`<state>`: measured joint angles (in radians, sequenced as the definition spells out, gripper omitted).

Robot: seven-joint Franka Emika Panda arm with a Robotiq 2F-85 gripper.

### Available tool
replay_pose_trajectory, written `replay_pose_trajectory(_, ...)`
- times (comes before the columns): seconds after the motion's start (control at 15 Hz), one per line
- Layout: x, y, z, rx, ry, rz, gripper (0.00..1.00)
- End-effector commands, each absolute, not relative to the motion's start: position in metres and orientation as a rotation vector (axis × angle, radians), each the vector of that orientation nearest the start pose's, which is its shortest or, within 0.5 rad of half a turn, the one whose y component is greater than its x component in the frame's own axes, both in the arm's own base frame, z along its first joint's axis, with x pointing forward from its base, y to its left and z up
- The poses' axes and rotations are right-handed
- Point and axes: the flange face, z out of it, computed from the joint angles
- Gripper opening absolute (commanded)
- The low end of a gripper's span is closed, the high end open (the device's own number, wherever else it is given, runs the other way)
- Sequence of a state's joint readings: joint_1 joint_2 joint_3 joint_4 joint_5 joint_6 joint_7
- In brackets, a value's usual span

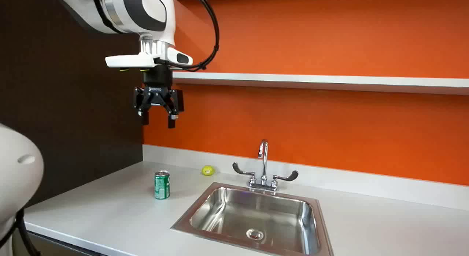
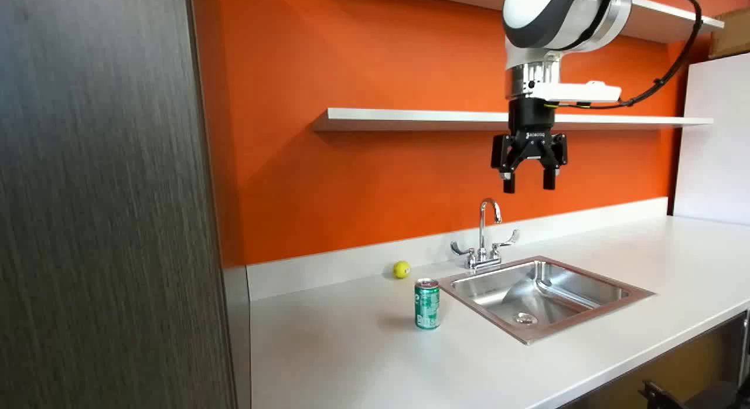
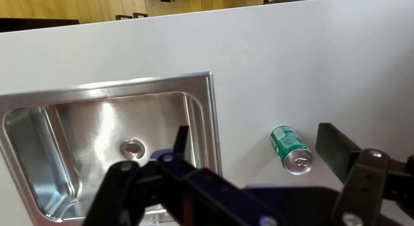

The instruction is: Put the green can into the sink

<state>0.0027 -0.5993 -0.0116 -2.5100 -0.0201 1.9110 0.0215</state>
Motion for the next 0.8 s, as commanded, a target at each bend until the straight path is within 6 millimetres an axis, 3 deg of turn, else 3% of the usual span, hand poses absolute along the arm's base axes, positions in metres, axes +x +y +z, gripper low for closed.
replay_pose_trajectory(0.0, 0.368, -0.005, 0.484, -3.154, 0.034, 0.001, 1.00)
replay_pose_trajectory(0.6, 0.368, -0.005, 0.484, -3.154, 0.034, 0.001, 1.00)
replay_pose_trajectory(0.73, 0.382, 0.009, 0.486, -3.180, 0.003, -0.015, 1.00)
